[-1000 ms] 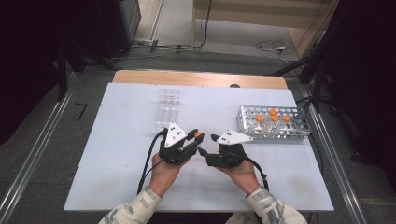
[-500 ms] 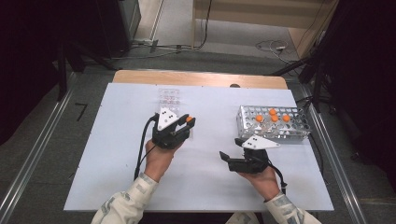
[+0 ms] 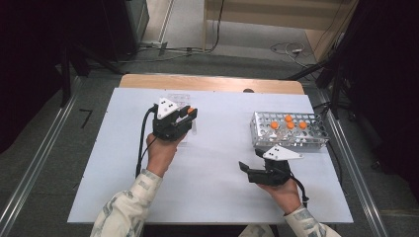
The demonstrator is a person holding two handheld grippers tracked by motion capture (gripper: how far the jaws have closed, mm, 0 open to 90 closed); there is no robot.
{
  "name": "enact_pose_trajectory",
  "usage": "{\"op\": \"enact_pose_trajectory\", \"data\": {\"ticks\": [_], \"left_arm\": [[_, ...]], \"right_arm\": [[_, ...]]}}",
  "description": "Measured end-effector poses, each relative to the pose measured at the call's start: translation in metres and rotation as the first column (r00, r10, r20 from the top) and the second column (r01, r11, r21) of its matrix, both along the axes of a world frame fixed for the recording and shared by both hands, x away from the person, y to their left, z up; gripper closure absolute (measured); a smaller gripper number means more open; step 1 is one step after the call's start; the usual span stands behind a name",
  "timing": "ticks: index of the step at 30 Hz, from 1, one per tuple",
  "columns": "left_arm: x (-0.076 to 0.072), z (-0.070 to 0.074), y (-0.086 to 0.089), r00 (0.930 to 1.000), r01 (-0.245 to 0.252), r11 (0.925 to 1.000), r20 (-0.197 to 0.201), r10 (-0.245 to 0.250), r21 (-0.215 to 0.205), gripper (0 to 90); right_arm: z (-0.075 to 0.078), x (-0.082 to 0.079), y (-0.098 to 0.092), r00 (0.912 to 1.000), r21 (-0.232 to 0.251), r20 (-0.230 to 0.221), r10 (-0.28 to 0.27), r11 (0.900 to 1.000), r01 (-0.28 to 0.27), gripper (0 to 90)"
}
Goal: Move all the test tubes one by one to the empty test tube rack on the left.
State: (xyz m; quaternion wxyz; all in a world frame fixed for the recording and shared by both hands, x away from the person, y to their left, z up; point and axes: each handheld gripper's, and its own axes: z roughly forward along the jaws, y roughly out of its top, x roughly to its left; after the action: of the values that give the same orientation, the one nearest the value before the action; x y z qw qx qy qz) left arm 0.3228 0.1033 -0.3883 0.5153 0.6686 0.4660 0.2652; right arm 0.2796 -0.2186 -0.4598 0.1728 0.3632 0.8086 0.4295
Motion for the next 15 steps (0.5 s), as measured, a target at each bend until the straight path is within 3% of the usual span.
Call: {"op": "enact_pose_trajectory", "data": {"ticks": [9,15], "left_arm": [[0.011,0.010,0.012,0.9982,-0.052,0.9985,0.028,0.052,0.013,70.2],[0.020,0.006,0.016,0.9950,-0.096,0.9948,0.033,0.095,0.034,70.2]], "right_arm": [[-0.001,0.000,-0.001,1.0000,0.002,-0.005,-0.001,1.000,0.001,22.5],[-0.001,0.000,-0.001,1.0000,0.001,-0.008,-0.001,1.000,0.001,22.6]]}}
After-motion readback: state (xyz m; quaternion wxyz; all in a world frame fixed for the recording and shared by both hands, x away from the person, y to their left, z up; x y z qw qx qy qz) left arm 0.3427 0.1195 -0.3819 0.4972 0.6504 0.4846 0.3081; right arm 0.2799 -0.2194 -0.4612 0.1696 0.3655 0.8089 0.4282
